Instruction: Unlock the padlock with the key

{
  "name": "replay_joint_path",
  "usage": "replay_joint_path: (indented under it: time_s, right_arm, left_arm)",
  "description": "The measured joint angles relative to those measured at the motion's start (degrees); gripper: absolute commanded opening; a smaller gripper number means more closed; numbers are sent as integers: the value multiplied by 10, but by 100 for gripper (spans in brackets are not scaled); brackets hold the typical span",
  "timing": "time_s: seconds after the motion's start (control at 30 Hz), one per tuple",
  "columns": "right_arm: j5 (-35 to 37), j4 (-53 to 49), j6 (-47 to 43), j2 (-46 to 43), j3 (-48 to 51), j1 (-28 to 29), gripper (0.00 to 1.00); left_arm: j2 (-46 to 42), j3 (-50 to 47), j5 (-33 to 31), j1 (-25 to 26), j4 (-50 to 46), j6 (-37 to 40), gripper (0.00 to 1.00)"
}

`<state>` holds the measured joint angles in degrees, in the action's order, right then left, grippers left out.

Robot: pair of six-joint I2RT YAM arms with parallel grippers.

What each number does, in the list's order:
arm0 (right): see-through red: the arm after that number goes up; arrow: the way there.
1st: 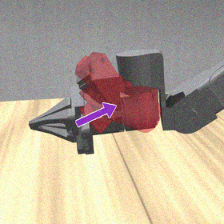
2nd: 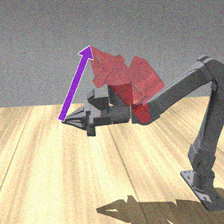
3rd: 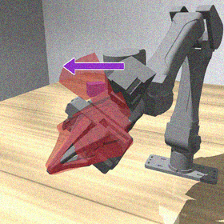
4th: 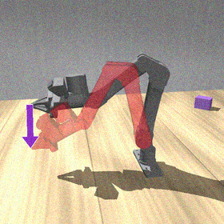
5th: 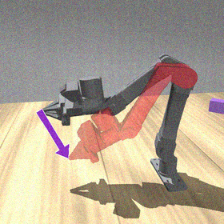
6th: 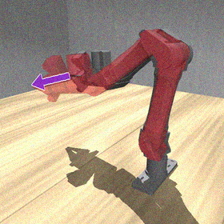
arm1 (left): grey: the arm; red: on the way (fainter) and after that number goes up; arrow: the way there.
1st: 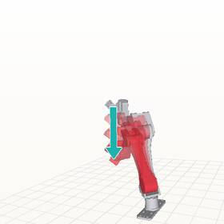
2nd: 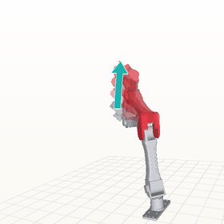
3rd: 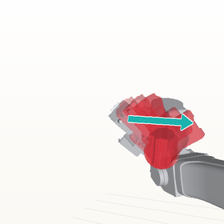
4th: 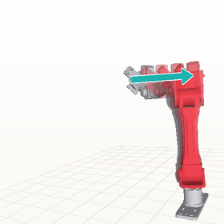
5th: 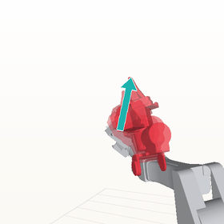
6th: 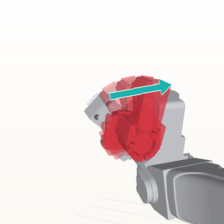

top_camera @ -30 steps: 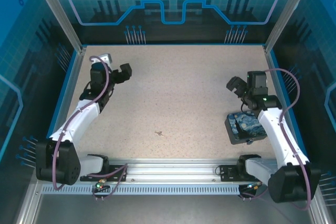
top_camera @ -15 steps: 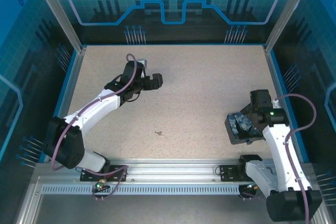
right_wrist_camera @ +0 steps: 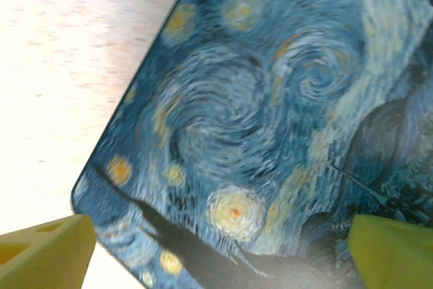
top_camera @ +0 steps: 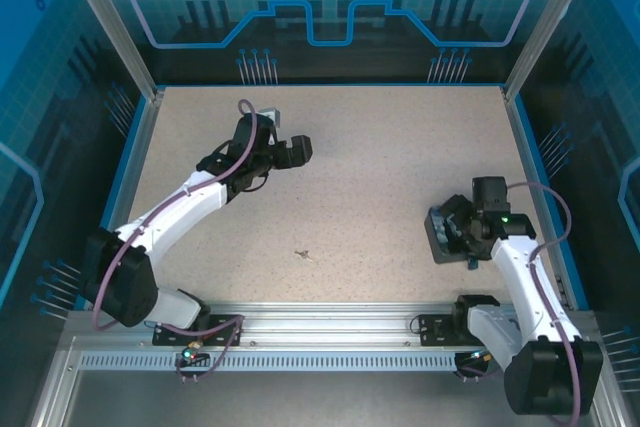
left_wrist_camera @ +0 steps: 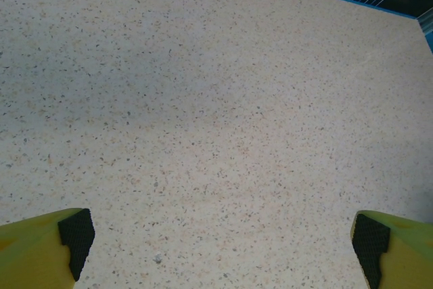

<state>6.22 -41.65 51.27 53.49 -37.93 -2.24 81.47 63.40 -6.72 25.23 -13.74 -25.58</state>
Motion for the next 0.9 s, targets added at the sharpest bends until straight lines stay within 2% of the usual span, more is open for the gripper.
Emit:
replay_joint_path:
  time_s: [0.13, 0.37, 0.47, 0.53, 0.6, 0.7, 0.9]
  right_arm:
    - [-21, 74, -21, 56, -16, 50, 95]
    - [-36, 132, -26, 210, -125, 209, 95]
    - [-42, 137, -36, 240, -177, 250, 96]
    - [-43, 136, -42, 237, -196, 258, 96]
    - [-38, 132, -49, 227, -206, 252, 97]
    - [-38, 116, -53, 202, -207, 211, 97]
    - [-38, 97, -56, 154, -167, 32, 97]
  left_arm:
    - [-5, 0, 0, 8, 0, -3, 99]
    - [-5, 0, -1, 23, -3, -16, 99]
    - [-6, 0, -1, 25, -8, -16, 99]
    - [-9, -1, -1, 25, -10, -18, 99]
    - [-16, -5, -1, 25, -10, -21, 99]
    - [-28, -9, -1, 25, -11, -27, 99]
    - [-40, -19, -1, 25, -12, -30, 99]
